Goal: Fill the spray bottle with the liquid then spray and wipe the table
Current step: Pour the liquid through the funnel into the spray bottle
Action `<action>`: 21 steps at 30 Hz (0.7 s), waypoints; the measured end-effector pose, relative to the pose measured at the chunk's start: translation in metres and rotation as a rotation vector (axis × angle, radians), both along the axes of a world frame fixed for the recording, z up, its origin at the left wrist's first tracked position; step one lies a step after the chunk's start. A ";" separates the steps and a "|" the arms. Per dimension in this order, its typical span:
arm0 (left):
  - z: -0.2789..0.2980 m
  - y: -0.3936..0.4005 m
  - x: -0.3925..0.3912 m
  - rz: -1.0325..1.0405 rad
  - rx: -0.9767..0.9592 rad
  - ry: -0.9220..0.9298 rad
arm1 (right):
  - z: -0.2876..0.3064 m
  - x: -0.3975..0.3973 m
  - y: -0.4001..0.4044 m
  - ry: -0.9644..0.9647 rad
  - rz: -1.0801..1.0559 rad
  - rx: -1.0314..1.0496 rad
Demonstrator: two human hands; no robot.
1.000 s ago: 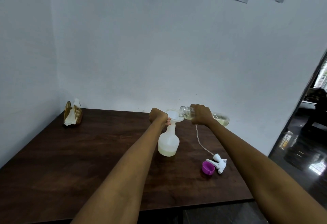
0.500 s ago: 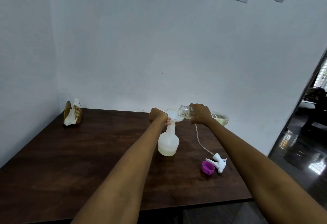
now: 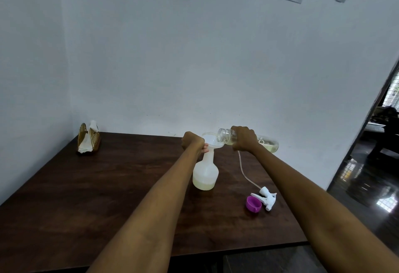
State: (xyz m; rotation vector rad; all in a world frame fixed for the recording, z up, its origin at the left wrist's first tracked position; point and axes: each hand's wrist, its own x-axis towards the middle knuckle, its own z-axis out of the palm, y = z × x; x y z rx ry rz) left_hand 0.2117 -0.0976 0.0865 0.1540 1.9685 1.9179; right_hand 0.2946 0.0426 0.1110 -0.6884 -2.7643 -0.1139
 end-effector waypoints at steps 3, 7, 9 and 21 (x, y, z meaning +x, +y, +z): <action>0.001 0.000 0.001 0.001 -0.004 0.002 | 0.000 0.000 0.000 0.003 0.001 -0.001; 0.000 0.000 0.000 0.002 -0.001 0.011 | 0.000 0.000 0.001 0.003 0.001 -0.002; 0.000 0.000 0.000 0.003 -0.002 0.008 | 0.000 -0.001 0.001 0.002 0.002 0.001; -0.001 0.000 -0.001 0.004 -0.003 0.017 | 0.002 -0.001 0.000 -0.011 -0.005 0.006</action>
